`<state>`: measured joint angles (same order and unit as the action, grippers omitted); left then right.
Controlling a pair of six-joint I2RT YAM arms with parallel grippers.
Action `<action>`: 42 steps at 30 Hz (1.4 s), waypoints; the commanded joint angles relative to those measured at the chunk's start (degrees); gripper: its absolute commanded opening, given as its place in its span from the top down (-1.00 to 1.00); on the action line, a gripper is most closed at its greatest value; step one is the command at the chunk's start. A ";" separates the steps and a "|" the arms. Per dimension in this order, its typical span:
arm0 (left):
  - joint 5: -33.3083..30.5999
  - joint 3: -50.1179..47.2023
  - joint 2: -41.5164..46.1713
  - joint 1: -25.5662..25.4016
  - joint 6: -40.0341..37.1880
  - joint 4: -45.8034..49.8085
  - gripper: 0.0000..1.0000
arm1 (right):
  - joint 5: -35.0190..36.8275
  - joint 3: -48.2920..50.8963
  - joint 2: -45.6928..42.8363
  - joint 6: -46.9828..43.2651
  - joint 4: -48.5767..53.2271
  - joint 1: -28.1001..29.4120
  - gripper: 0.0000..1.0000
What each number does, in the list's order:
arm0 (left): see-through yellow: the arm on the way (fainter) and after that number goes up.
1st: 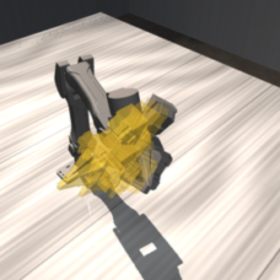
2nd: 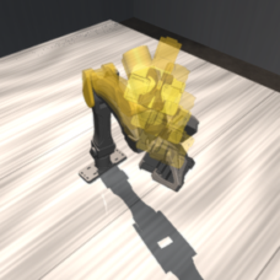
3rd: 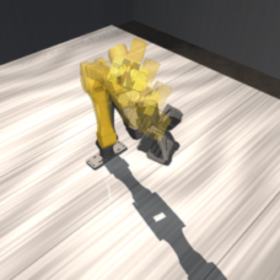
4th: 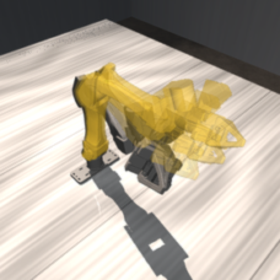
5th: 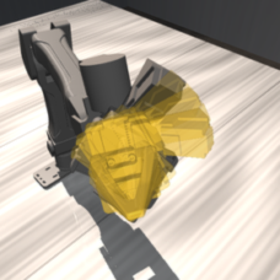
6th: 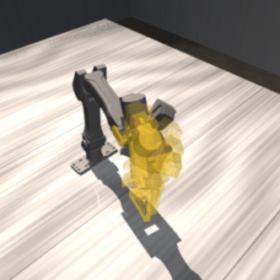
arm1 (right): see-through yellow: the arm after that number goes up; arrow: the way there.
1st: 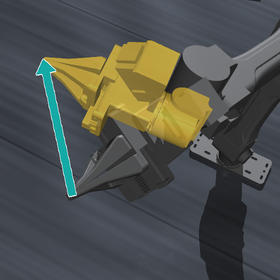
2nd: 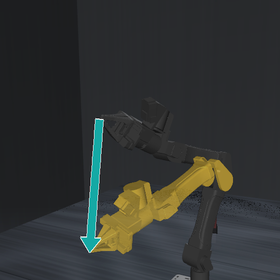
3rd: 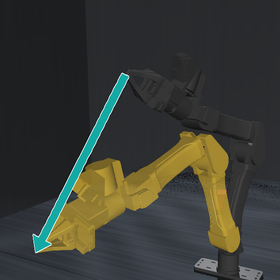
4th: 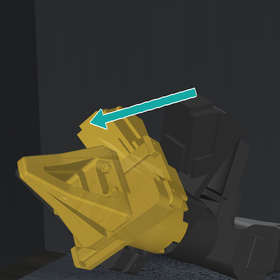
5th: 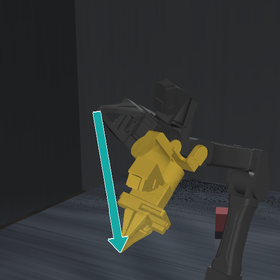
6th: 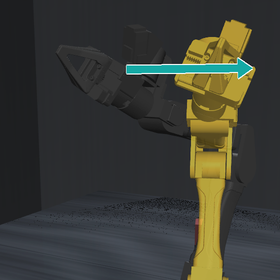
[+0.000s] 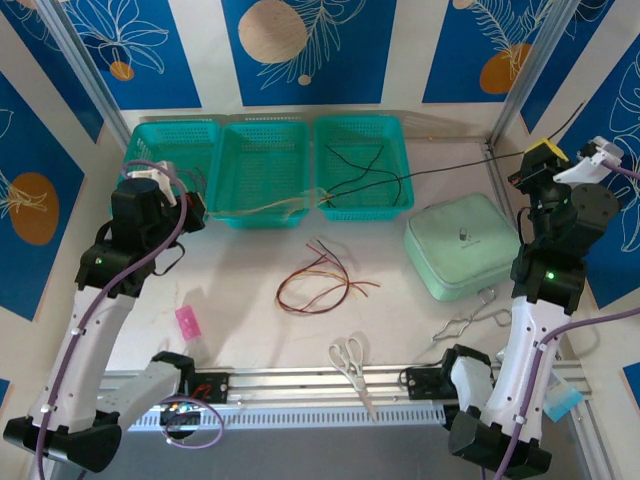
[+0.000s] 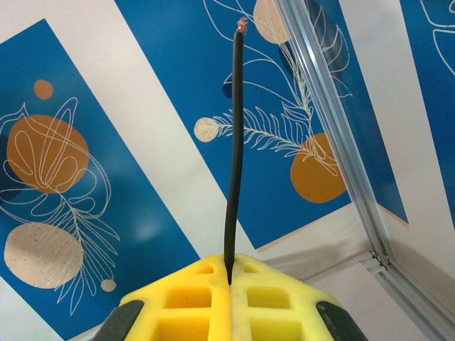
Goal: Untangle the cables
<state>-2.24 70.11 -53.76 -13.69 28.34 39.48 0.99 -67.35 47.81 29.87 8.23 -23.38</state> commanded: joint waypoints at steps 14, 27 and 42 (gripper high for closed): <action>7.01 2.52 -1.42 1.67 1.88 -3.73 1.00 | -1.73 1.02 -0.31 1.13 -1.03 -1.30 1.00; 11.56 23.67 -16.00 1.58 2.38 -12.10 1.00 | -7.30 -1.62 0.33 3.53 -0.97 0.76 1.00; 4.01 27.72 -39.96 -0.65 0.32 -31.57 1.00 | -11.01 -4.17 2.15 5.55 -0.13 3.24 1.00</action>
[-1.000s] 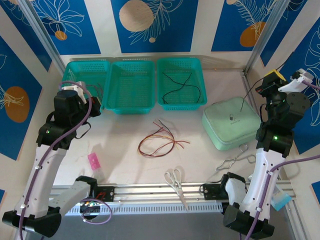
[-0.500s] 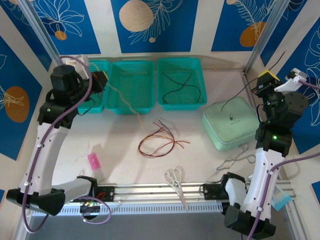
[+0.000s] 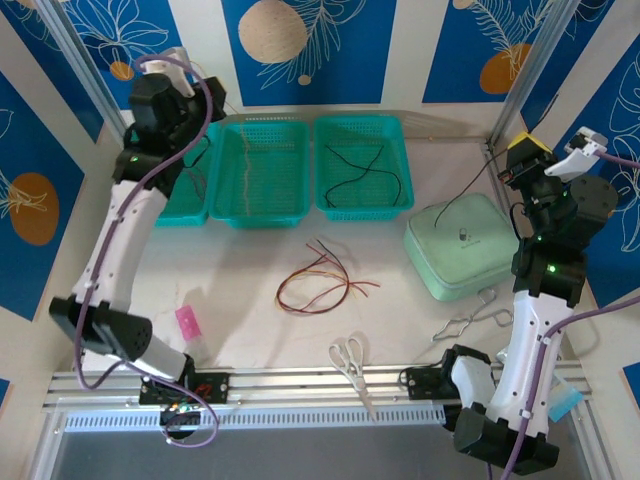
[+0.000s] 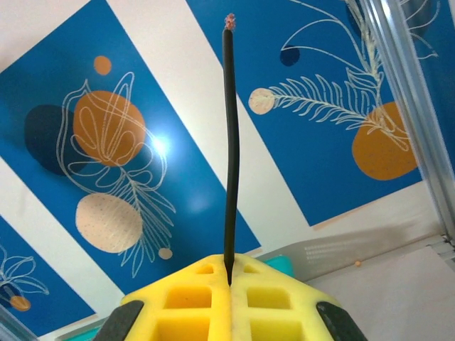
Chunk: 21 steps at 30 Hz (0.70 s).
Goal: Untangle the cables
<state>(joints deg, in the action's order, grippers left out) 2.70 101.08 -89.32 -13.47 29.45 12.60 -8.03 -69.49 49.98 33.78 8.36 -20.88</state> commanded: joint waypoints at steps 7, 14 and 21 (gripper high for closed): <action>2.68 -2.96 -17.83 -2.98 0.29 -4.80 1.00 | -4.44 -7.91 1.75 -2.90 5.61 8.64 1.00; 0.66 2.35 -28.15 -3.24 2.10 4.04 1.00 | -3.31 -10.77 2.82 -5.46 6.58 12.96 1.00; 0.03 11.39 -39.45 -3.27 0.72 17.23 1.00 | -2.92 -11.19 3.40 -4.85 6.27 16.20 1.00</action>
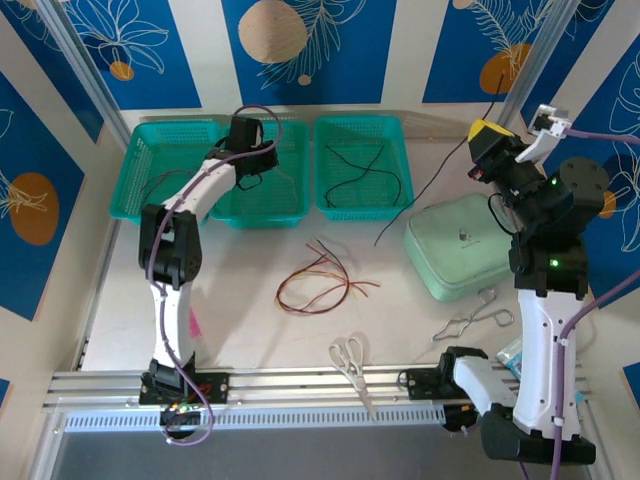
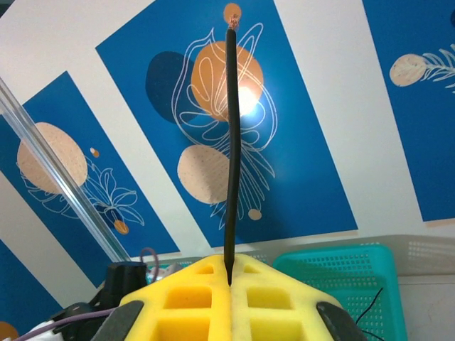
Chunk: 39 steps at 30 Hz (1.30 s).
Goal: Untangle the cables
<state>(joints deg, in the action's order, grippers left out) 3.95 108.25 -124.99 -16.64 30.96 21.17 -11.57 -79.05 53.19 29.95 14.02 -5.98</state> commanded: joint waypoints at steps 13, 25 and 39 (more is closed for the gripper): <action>-0.95 8.16 -8.25 -0.27 1.12 13.19 -0.27 | 3.40 -4.40 2.95 -4.51 1.45 8.79 1.00; -6.98 1.43 8.42 -0.74 -3.28 9.97 -0.60 | 8.24 -8.94 10.81 -7.00 -4.61 15.18 1.00; -0.41 -27.47 30.96 -1.85 -3.62 -4.90 -0.56 | 14.19 -17.96 26.13 -8.20 -11.09 18.90 1.00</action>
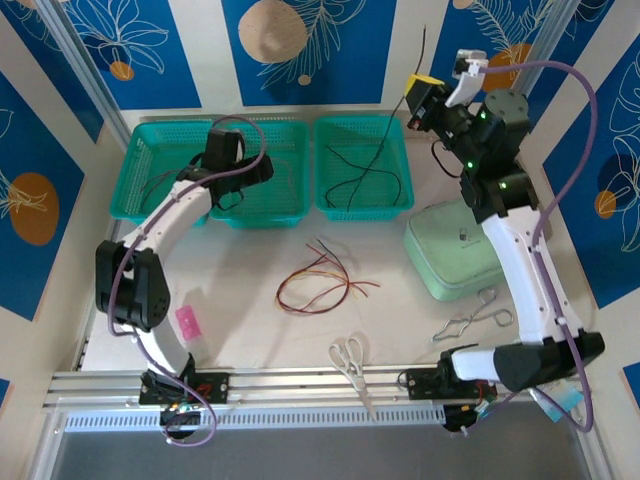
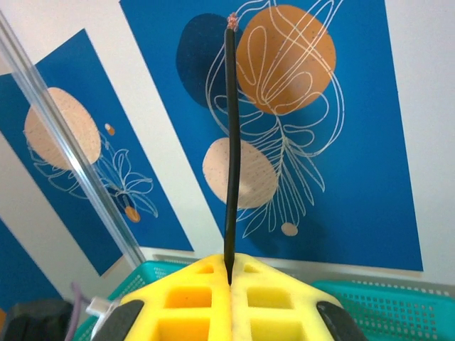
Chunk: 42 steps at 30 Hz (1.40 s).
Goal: Untangle the cables
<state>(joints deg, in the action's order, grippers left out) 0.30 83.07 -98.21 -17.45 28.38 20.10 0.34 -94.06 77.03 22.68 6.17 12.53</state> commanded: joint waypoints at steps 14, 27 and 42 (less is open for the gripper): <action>0.39 -16.25 19.91 -2.94 -2.53 -2.05 -0.57 | 3.15 -14.36 21.20 -4.15 -1.59 0.28 1.00; 0.57 -22.88 29.53 -2.94 -3.76 3.73 -0.59 | 16.50 -7.61 34.72 -18.34 9.99 3.84 1.00; -0.69 -29.90 37.88 -3.99 1.14 6.51 -0.57 | 12.72 -51.99 72.18 -20.32 43.60 2.25 1.00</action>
<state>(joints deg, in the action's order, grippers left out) 0.16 54.28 -62.06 -20.88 28.56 24.56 13.37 -140.64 146.39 2.13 41.32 15.46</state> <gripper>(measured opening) 0.786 0.047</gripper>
